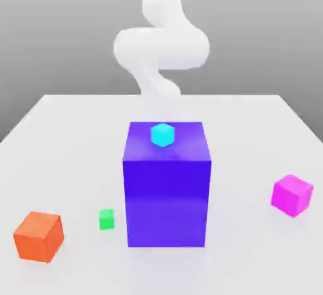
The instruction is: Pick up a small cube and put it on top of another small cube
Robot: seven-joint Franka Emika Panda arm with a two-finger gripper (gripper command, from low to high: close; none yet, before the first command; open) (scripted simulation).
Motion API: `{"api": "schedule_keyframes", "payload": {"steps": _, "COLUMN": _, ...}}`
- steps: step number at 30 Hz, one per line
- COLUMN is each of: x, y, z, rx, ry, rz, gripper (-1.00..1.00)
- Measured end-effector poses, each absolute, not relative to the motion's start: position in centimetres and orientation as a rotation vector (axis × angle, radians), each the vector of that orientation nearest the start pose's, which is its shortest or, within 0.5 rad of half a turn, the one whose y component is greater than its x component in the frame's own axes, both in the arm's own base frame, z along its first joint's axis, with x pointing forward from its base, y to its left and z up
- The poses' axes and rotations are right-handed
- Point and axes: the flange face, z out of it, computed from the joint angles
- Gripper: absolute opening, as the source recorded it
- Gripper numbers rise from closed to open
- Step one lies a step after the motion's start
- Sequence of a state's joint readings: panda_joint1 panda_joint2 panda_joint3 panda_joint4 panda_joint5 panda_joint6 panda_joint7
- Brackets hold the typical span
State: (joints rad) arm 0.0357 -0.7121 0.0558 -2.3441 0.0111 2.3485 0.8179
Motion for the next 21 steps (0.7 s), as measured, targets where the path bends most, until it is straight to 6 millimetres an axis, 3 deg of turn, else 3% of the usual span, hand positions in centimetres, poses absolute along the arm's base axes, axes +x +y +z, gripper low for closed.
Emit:
{"api": "schedule_keyframes", "payload": {"steps": 4, "x": 41.1, "y": 11.7, "z": 57.0, "rx": -2.674, "ry": 0.845, "rz": -0.747, "gripper": 0.00}}
{"api": "schedule_keyframes", "payload": {"steps": 9, "x": 40.6, "y": 20.2, "z": 45.5, "rx": -2.835, "ry": 0.675, "rz": -0.530, "gripper": 0.00}}
{"api": "schedule_keyframes", "payload": {"steps": 14, "x": 35.8, "y": 27.1, "z": 34.3, "rx": -2.978, "ry": 0.483, "rz": -0.310, "gripper": 0.00}}
{"api": "schedule_keyframes", "payload": {"steps": 17, "x": 31.3, "y": 30.1, "z": 28.1, "rx": -3.053, "ry": 0.358, "rz": -0.175, "gripper": 0.00}}
{"api": "schedule_keyframes", "payload": {"steps": 18, "x": 28.9, "y": 31.5, "z": 26.1, "rx": -3.079, "ry": 0.282, "rz": -0.128, "gripper": 0.00}}
{"api": "schedule_keyframes", "payload": {"steps": 20, "x": 25.6, "y": 32.3, "z": 22.6, "rx": -3.119, "ry": 0.211, "rz": -0.041, "gripper": 0.00}}
{"api": "schedule_keyframes", "payload": {"steps": 21, "x": 25.0, "y": 32.3, "z": 21.3, "rx": -3.127, "ry": 0.202, "rz": -0.021, "gripper": 0.00}}
